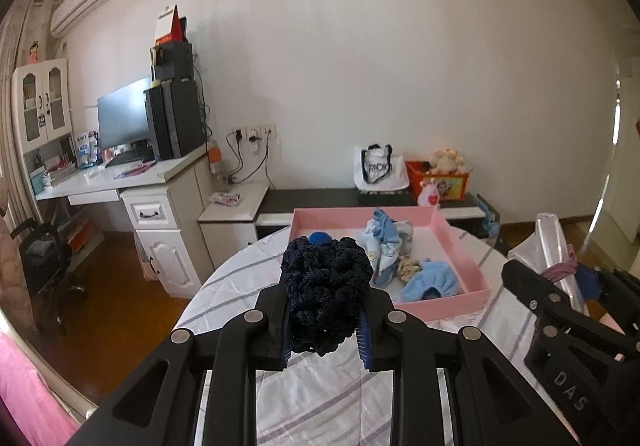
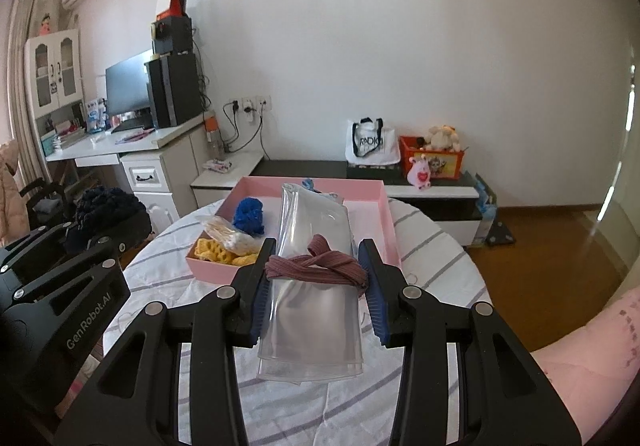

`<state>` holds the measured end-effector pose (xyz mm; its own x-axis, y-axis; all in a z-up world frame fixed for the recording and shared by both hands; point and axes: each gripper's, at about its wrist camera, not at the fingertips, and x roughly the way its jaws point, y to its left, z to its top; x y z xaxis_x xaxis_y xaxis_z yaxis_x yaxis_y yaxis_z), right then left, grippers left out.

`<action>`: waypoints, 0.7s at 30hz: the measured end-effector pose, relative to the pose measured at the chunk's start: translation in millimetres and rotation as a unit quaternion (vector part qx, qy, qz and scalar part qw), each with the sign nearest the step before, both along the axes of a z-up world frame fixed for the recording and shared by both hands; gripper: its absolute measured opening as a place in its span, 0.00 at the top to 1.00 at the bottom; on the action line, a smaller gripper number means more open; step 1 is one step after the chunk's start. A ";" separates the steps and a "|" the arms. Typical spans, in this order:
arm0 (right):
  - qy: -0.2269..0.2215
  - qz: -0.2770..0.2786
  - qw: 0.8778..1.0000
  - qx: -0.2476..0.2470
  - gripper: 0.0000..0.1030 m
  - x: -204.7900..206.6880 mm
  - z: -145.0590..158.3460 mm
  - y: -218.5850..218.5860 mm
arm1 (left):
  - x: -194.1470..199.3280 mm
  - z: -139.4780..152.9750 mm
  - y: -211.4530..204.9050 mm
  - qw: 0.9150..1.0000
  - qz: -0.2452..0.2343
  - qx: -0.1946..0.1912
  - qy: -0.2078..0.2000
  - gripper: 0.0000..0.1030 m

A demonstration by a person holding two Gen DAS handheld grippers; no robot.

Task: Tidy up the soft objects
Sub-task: 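Lift the navy scrunchie with left tool while right tool lifts the bag toward the tray, then lower the navy scrunchie and plastic bag into the pink tray and open both tools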

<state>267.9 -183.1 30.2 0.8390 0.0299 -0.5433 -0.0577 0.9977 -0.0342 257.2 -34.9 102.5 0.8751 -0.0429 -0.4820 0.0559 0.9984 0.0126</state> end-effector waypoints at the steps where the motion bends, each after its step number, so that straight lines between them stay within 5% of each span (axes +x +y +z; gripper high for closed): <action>1: 0.005 -0.001 1.000 0.000 0.63 6.8 -0.8 -1.2 | 11.3 0.2 -2.0 1.000 0.000 0.000 0.007 0.78; 21: 0.072 -0.015 0.997 0.008 0.63 117.1 -32.1 -9.8 | 254.0 4.4 -5.2 0.994 -0.019 0.001 0.109 0.77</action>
<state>385.1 -192.8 -1.9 0.7524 0.0169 -0.6585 -0.0319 0.9994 -0.0108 511.2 -40.1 106.8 0.7483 -0.0721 -0.6595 0.0948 0.9955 -0.0013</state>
